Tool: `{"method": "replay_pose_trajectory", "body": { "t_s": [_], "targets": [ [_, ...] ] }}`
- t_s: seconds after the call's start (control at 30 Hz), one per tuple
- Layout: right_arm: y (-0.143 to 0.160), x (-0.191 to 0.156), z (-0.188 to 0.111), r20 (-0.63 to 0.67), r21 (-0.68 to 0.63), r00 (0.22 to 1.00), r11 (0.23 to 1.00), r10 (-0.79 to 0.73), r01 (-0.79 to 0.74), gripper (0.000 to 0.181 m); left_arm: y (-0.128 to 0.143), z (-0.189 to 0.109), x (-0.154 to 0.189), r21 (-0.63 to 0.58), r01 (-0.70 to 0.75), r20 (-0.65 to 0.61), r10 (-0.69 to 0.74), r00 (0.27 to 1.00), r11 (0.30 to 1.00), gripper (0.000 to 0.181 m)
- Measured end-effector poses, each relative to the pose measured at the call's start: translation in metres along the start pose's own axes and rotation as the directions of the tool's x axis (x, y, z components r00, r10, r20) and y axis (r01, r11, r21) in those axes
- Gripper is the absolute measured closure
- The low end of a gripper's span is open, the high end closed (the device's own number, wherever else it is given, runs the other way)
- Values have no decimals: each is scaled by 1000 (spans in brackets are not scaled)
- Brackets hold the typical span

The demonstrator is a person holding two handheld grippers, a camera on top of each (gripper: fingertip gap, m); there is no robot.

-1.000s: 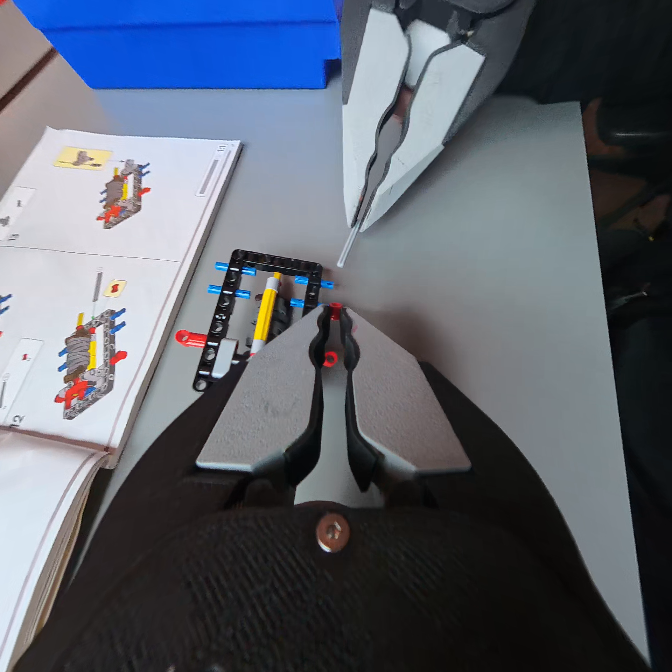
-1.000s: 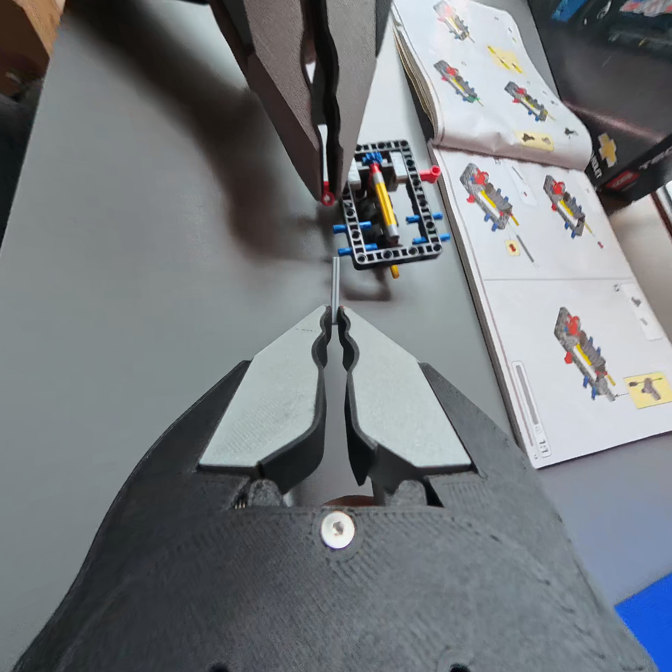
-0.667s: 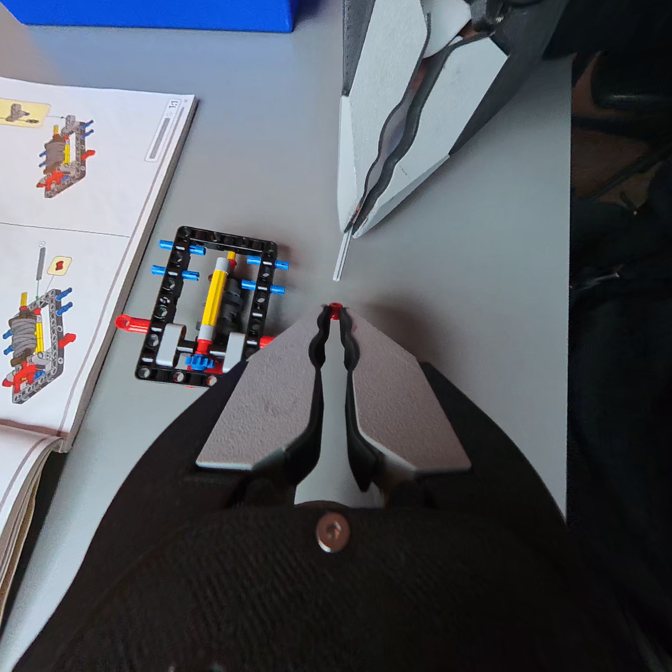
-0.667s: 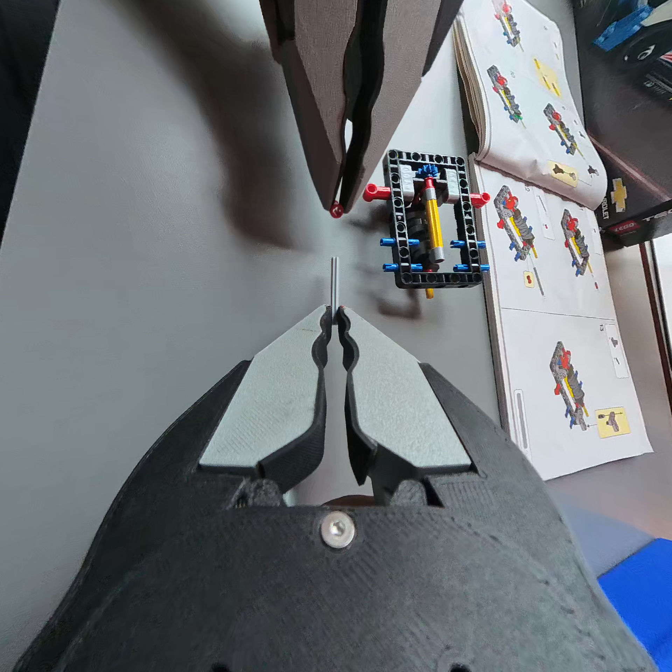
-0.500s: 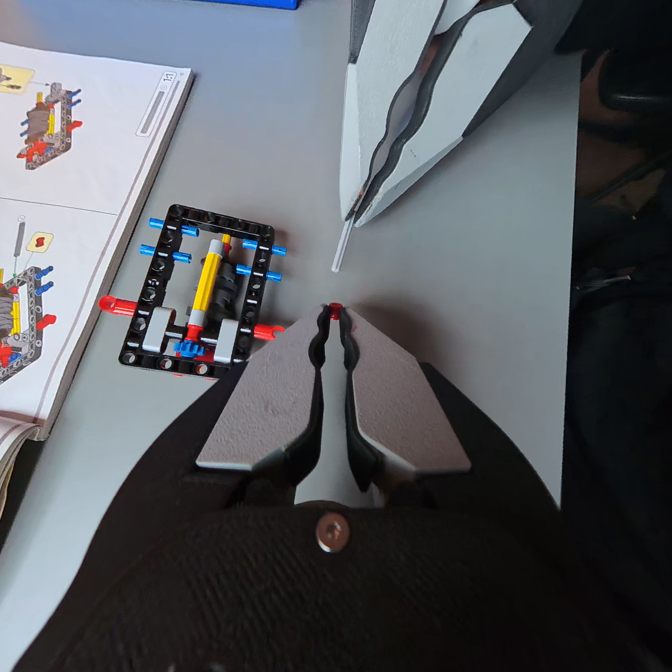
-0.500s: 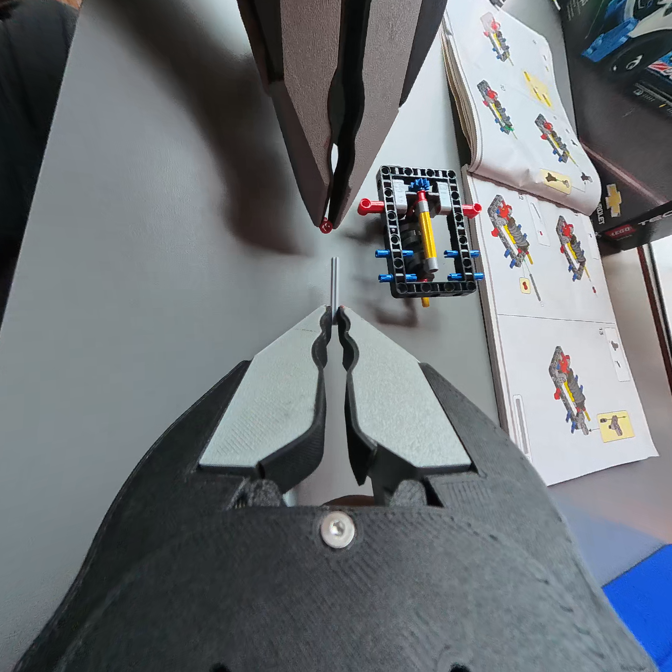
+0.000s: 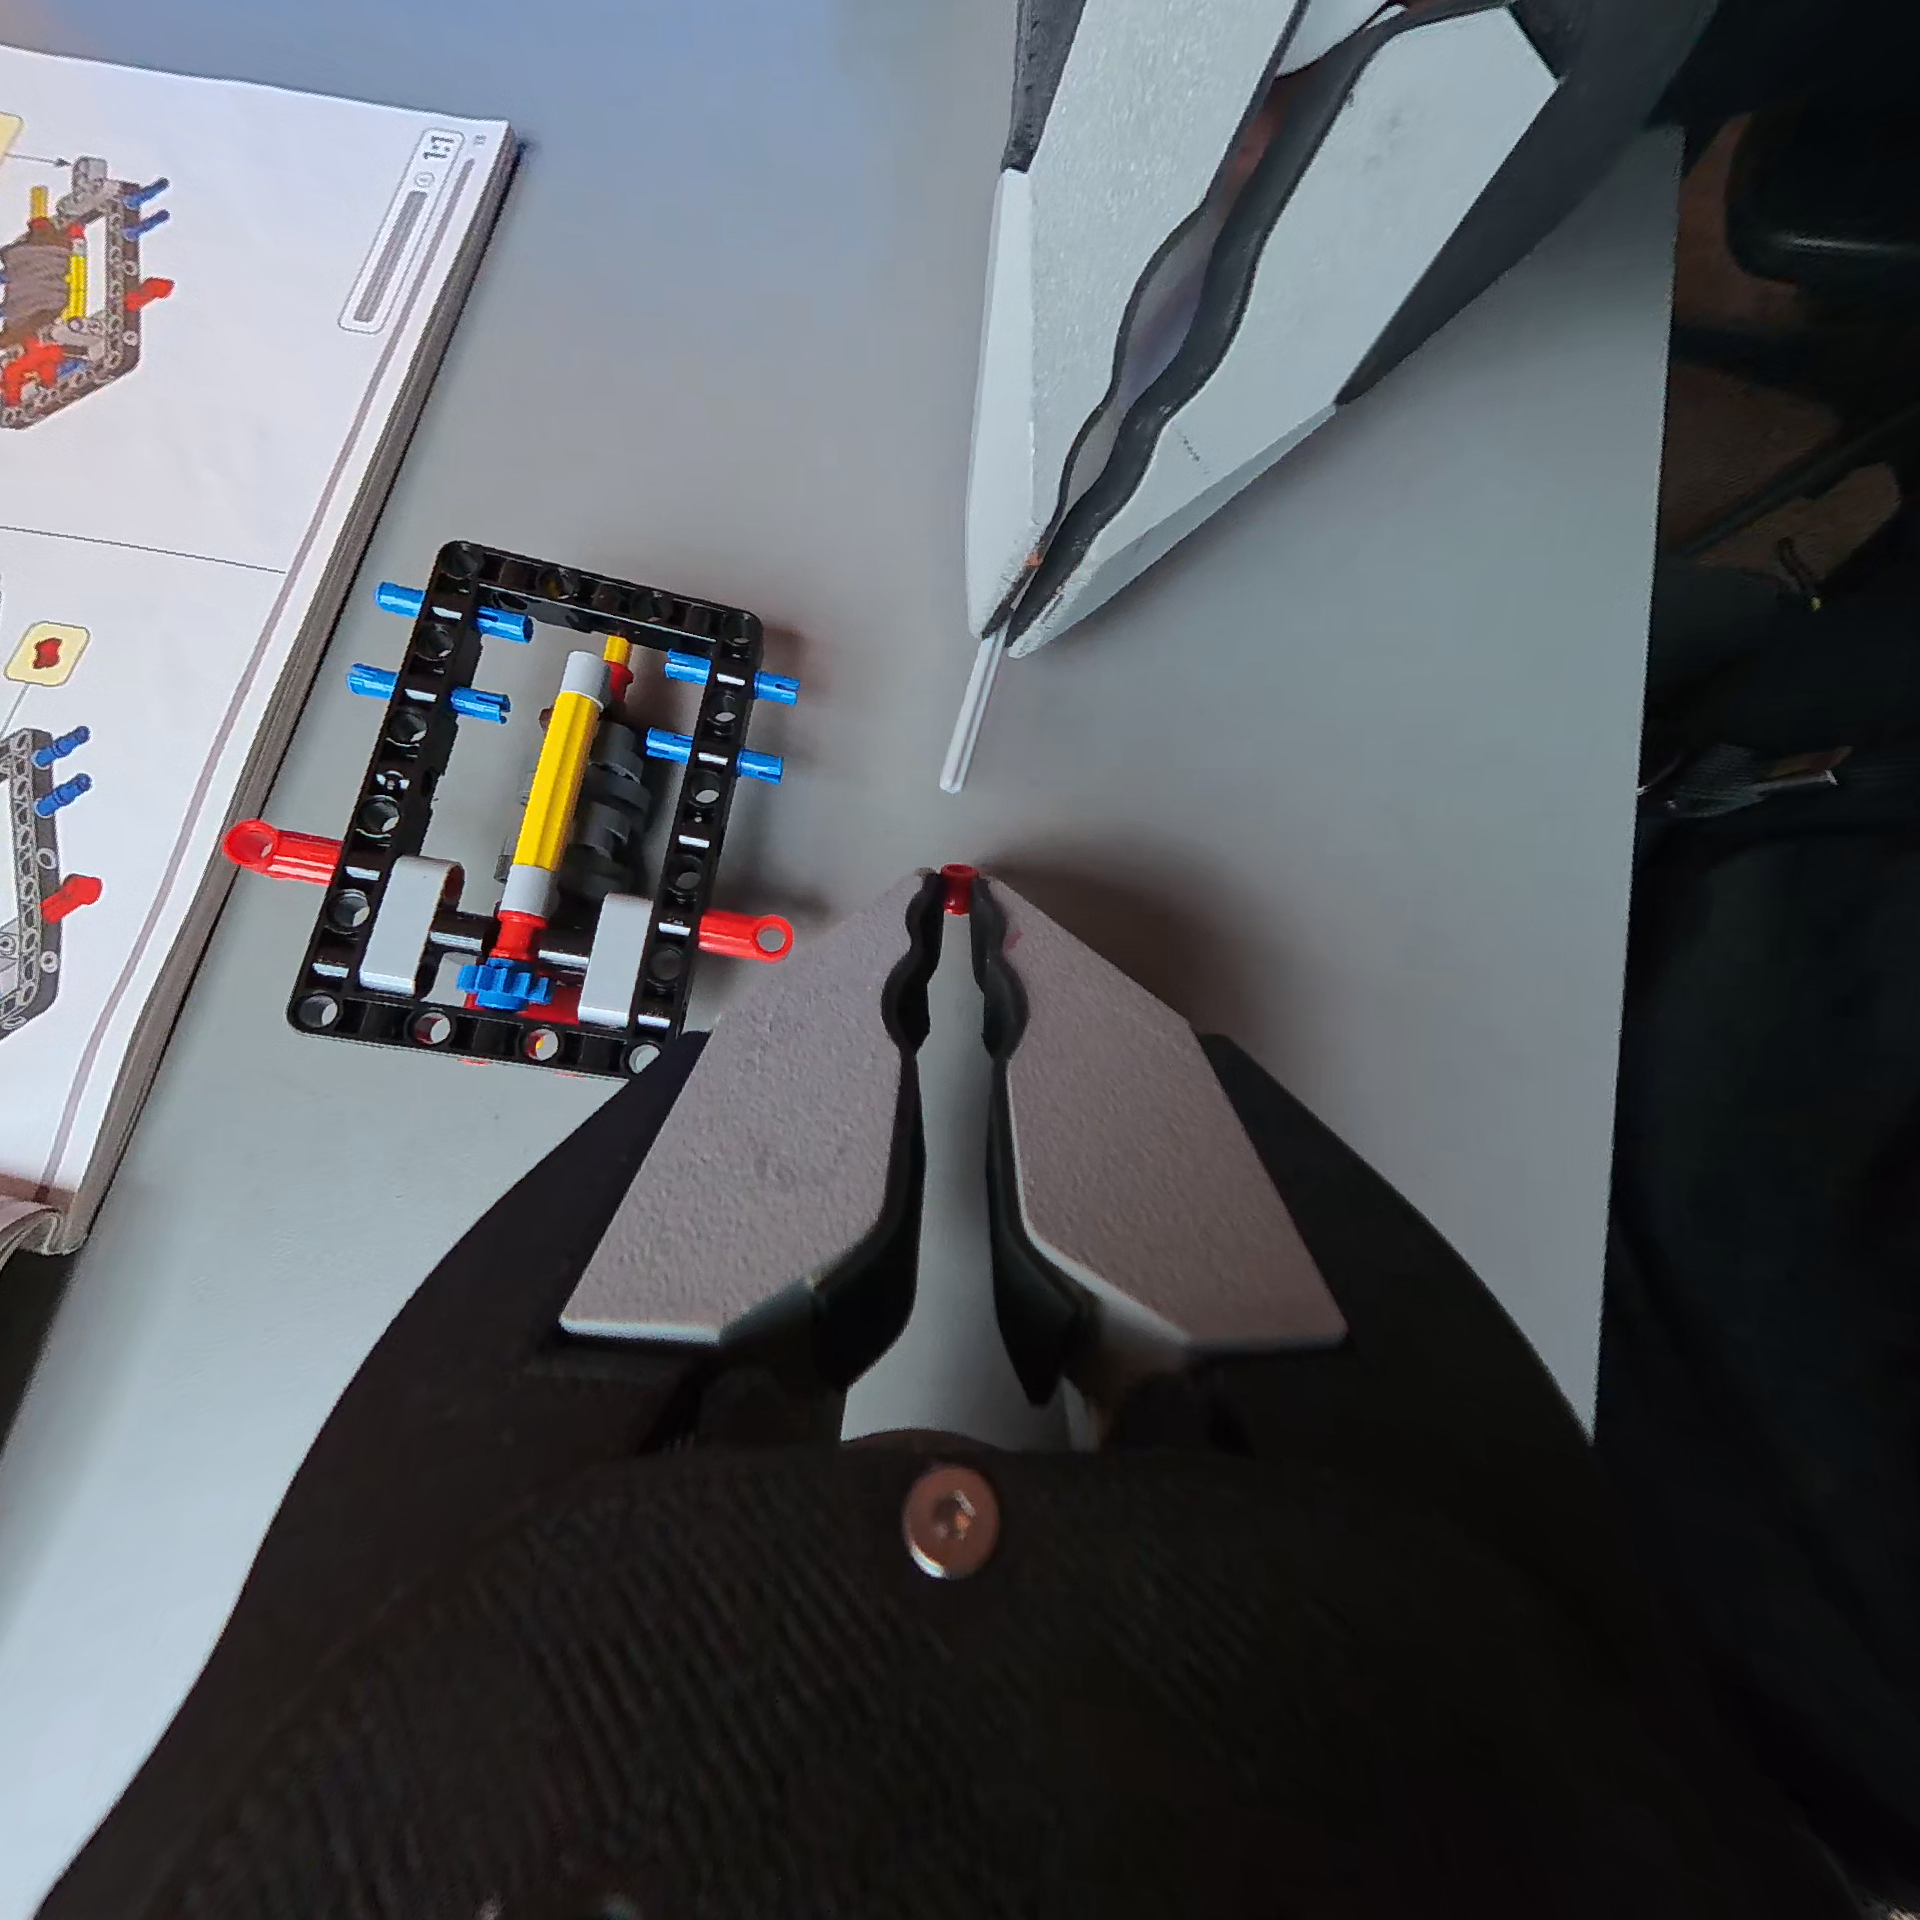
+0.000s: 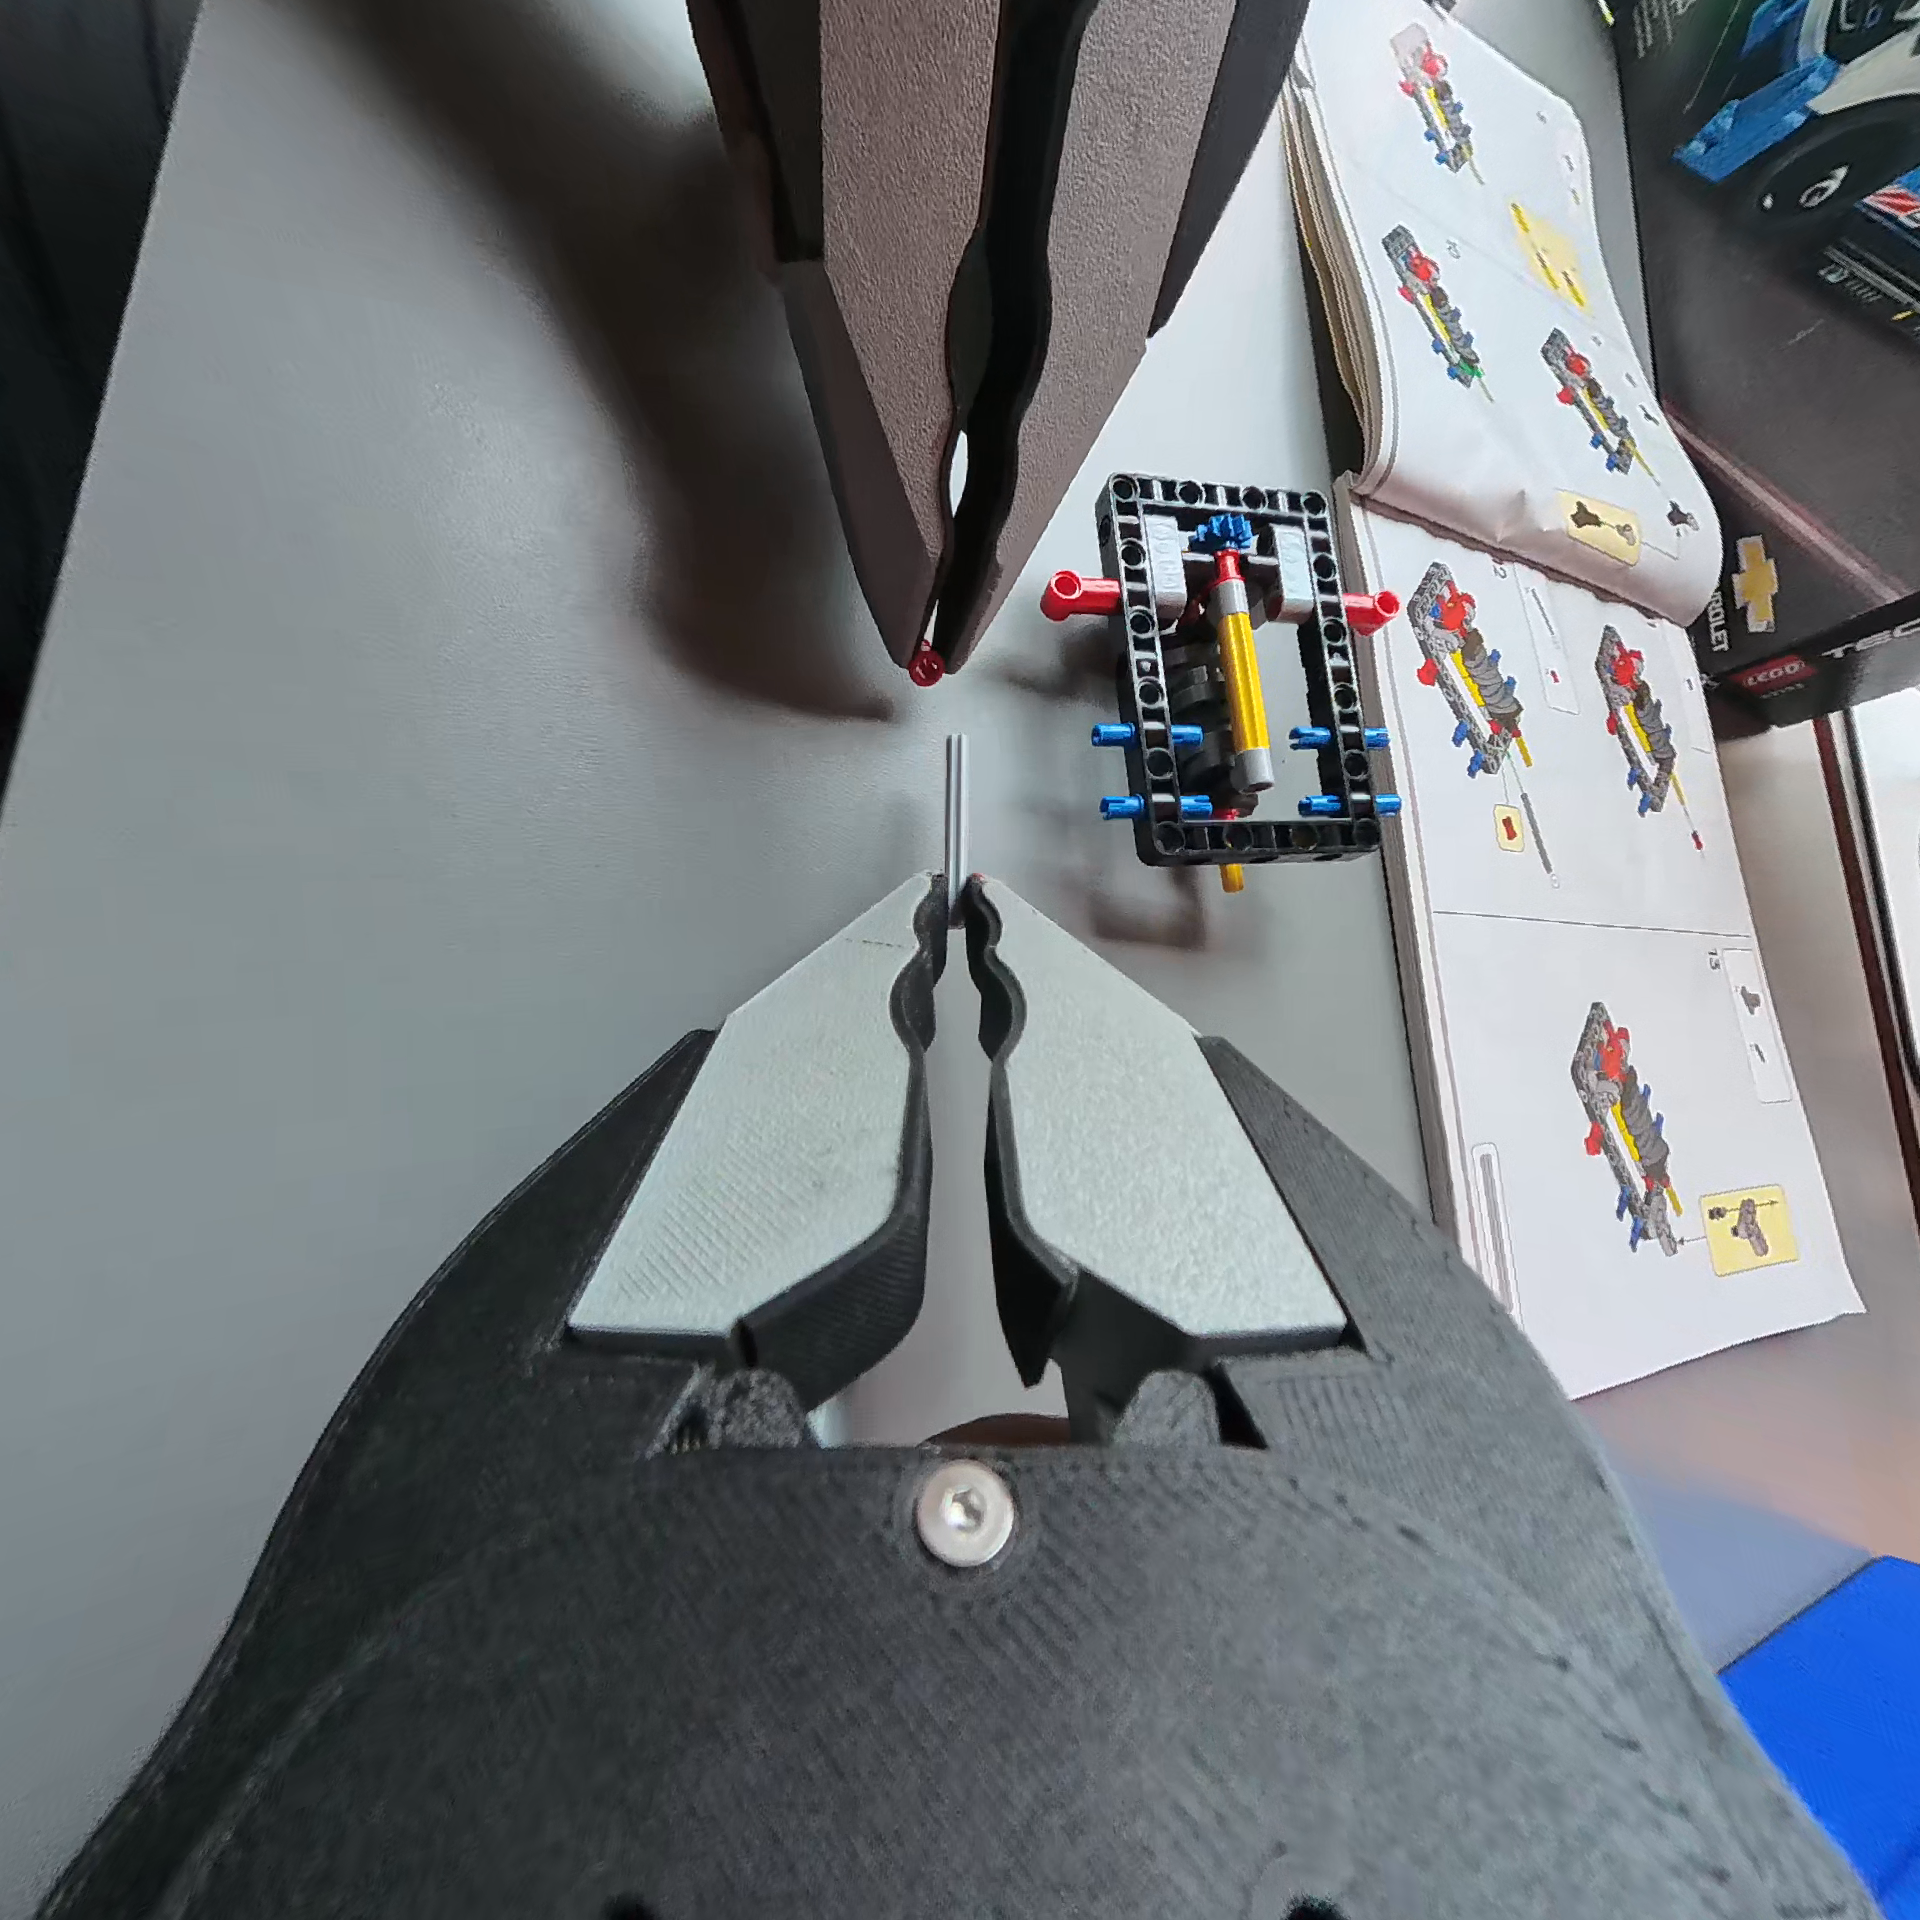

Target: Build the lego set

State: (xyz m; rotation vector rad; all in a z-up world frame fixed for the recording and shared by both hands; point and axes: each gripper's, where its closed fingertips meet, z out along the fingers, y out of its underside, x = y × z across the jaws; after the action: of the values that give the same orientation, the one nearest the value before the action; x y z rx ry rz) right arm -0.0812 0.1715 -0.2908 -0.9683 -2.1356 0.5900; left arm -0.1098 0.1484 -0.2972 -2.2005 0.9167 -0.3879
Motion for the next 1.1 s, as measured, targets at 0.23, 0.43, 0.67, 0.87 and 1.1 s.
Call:
{"method": "replay_pose_trajectory", "body": {
  "t_s": [0.23,0.43,0.67,0.87,1.1],
  "targets": [
    [6,6,2,-31,21,1000,1000,4,-3,181,4,3,-2,-14,-18,15,18,1000,1000,179],
    [11,7,2,-50,34,999,999,0,2,181,7,-1,-1,-8,-48,27,48,998,999,179],
    [14,17,-3,-63,78,997,996,43,-38,181,24,-33,-10,41,-115,49,113,992,992,179],
    [10,26,-10,-38,160,993,982,109,-101,181,39,-57,-41,112,-154,129,139,982,982,178],
    [2,31,-12,-7,219,989,965,148,-143,181,32,-70,-51,218,-195,127,171,977,956,179]
  ]
}}
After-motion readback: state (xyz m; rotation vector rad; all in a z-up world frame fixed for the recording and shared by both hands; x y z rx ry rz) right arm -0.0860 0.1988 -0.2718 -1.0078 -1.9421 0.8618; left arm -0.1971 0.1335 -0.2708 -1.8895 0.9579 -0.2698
